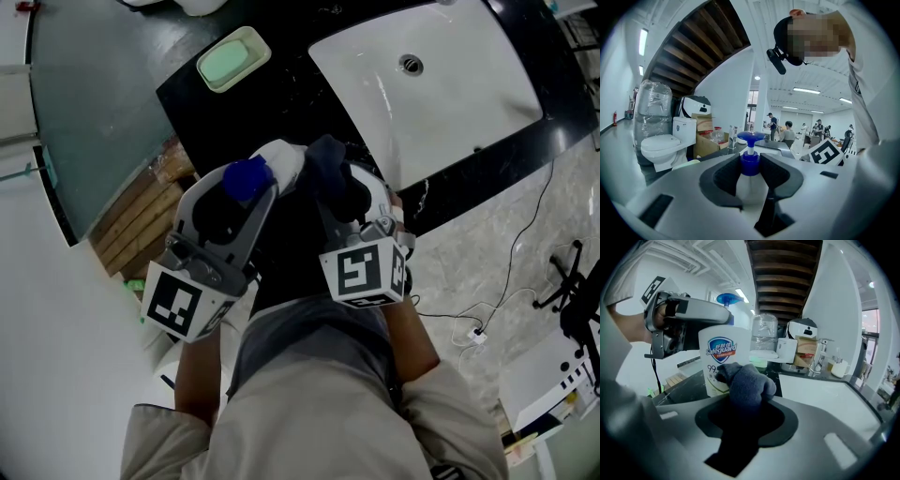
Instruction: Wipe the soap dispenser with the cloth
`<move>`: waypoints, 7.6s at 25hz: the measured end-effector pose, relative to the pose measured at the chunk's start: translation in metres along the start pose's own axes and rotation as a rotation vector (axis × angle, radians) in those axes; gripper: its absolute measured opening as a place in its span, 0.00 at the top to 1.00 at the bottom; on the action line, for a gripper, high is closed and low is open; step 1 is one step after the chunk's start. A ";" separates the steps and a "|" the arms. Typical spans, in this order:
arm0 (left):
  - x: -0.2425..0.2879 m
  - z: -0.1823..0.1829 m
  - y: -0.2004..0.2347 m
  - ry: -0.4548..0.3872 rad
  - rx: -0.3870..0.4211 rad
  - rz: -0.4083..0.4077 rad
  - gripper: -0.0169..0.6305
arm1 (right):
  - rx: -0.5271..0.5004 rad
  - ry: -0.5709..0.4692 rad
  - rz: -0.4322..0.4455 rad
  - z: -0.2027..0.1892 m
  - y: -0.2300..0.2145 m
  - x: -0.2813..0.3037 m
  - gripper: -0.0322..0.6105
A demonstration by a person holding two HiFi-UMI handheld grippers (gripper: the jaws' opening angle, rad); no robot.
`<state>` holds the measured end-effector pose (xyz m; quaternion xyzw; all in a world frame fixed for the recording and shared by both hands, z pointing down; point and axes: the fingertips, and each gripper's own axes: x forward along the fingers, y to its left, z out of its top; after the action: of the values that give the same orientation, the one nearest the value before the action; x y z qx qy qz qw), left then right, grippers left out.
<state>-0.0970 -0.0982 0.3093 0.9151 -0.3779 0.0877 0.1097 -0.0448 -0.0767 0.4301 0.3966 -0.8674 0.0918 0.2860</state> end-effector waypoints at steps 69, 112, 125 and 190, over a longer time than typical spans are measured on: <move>-0.032 -0.020 -0.032 0.033 0.109 -0.378 0.77 | -0.069 0.076 0.183 0.003 0.010 -0.019 0.76; -0.041 -0.024 -0.038 0.027 0.111 -0.464 0.77 | 0.002 -0.100 0.261 0.070 0.005 -0.068 0.76; -0.038 -0.020 -0.032 -0.039 0.063 -0.357 0.77 | -0.004 -0.133 0.246 0.085 0.005 -0.067 0.76; -0.037 -0.018 -0.025 -0.118 -0.001 -0.182 0.77 | -0.176 0.162 0.239 -0.023 0.049 -0.020 0.76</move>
<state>-0.1065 -0.0517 0.3139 0.9492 -0.2991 0.0231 0.0952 -0.0615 -0.0223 0.4407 0.2552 -0.8873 0.0806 0.3757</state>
